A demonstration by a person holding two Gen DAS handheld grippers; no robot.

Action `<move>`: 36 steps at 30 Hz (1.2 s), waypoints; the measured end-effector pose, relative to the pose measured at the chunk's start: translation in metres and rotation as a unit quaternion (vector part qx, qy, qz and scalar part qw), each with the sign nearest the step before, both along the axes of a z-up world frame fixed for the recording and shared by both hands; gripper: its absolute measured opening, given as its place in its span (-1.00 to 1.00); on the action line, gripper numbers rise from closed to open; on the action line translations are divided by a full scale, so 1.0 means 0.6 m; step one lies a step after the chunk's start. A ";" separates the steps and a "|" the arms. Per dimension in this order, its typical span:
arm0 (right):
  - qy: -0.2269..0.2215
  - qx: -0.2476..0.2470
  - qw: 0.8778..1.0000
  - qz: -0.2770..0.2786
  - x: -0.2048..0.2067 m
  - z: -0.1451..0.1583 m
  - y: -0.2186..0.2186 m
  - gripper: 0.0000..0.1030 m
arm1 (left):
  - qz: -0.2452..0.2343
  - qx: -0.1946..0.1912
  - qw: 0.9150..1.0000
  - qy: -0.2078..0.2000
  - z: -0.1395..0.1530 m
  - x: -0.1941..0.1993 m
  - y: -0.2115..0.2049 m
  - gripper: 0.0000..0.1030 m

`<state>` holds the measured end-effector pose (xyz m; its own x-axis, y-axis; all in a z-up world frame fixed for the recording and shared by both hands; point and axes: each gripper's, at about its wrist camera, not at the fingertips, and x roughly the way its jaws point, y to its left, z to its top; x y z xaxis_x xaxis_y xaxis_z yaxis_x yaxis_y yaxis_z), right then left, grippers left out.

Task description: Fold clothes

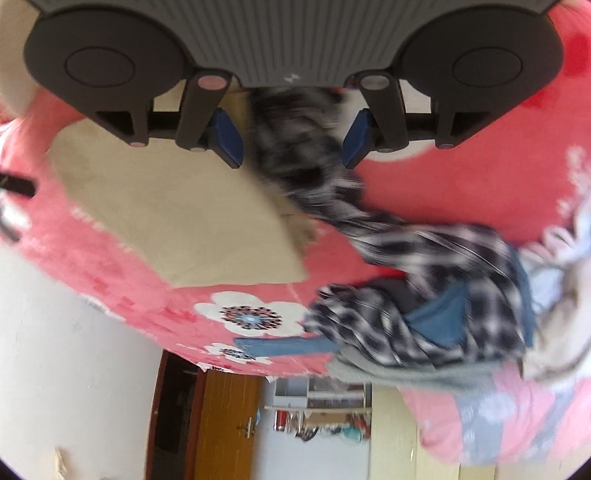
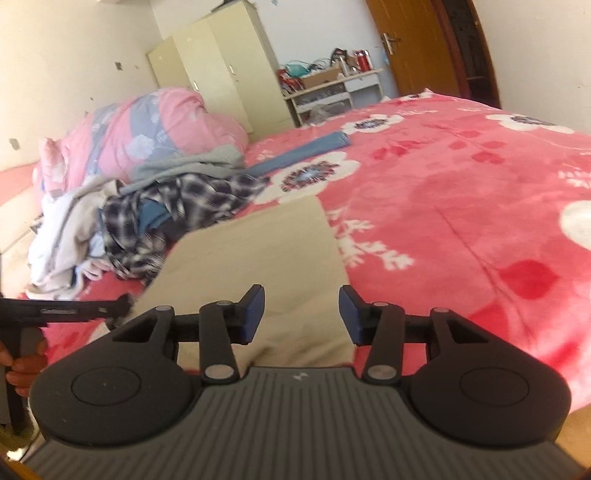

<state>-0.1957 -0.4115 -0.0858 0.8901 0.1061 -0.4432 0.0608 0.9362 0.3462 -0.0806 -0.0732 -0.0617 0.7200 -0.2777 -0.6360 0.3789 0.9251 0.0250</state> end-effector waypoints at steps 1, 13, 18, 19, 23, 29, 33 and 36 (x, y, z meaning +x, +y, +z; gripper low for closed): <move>0.004 -0.001 1.000 -0.001 0.000 -0.003 0.003 -0.13 | -0.003 0.018 1.000 -0.004 -0.007 0.004 0.004 0.16; 0.023 -0.028 0.999 -0.002 -0.003 0.009 0.047 -0.11 | 0.020 0.003 0.999 -0.037 -0.026 0.066 0.027 -0.90; 0.024 -0.043 0.999 -0.011 -0.009 0.016 0.047 -0.09 | 0.212 0.063 0.958 -0.180 0.085 0.098 0.142 -0.86; 0.025 -0.041 0.999 -0.012 -0.007 0.013 0.046 -0.09 | 0.261 0.072 0.943 -0.192 0.103 0.108 0.174 -0.74; 0.030 -0.026 0.999 -0.007 0.003 -0.001 0.050 -0.09 | 0.318 0.136 0.927 -0.145 0.107 0.129 0.253 0.11; 0.034 -0.016 0.999 0.015 0.022 -0.013 0.068 -0.09 | 0.288 0.106 0.951 -0.036 0.036 0.061 0.281 0.16; 0.031 -0.019 0.999 0.021 0.024 -0.008 0.071 -0.07 | 0.320 0.094 0.943 -0.011 0.017 0.000 0.307 0.18; 0.029 -0.014 0.999 0.018 0.023 -0.009 0.064 -0.06 | 0.333 0.083 0.939 -0.007 0.032 -0.027 0.319 0.18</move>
<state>-0.1819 -0.3734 -0.0909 0.8588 0.1252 -0.4967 0.0450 0.9474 0.3168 -0.0970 0.1181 -0.0425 0.7072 0.3400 -0.6199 -0.2847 0.9395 0.1905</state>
